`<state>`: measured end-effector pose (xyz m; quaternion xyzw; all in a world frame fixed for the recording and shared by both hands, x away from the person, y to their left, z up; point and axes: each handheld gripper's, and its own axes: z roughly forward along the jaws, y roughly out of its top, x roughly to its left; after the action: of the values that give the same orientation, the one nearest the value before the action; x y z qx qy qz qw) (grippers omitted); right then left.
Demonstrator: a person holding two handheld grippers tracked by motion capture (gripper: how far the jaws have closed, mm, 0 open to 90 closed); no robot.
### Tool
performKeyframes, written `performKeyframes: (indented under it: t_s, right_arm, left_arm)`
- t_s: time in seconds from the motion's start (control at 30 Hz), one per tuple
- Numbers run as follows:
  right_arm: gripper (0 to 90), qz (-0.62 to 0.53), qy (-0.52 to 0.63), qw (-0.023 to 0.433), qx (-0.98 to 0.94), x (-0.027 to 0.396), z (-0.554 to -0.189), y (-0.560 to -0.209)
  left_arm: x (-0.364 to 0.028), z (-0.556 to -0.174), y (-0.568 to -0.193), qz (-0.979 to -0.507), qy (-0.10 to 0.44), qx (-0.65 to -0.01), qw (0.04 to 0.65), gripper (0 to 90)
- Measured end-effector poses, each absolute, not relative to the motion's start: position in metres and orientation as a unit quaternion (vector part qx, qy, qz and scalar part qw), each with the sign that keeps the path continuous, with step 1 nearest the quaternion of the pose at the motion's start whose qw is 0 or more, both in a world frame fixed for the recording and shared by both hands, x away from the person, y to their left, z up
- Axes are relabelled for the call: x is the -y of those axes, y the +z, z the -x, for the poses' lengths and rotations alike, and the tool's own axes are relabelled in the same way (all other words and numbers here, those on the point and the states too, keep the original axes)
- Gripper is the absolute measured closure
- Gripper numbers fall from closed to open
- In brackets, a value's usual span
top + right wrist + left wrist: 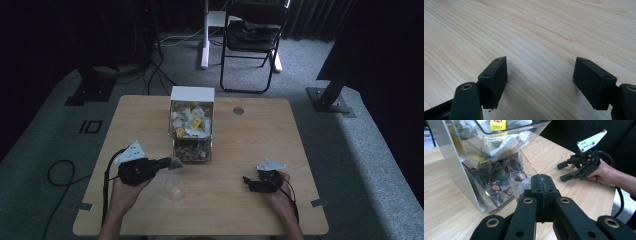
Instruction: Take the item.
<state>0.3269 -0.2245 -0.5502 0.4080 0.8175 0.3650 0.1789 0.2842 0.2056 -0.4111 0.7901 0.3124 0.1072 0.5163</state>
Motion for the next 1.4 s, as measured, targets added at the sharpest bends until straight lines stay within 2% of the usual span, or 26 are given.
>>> performKeyframes:
  t_s: [1.4]
  right_arm:
    - [27.2, -0.406, 0.365, 0.178, -0.818, 0.225, -0.327, -0.550]
  left_arm:
    - [-0.206, -0.254, -0.434, -0.791, 0.083, -0.320, 0.515, 90.0]
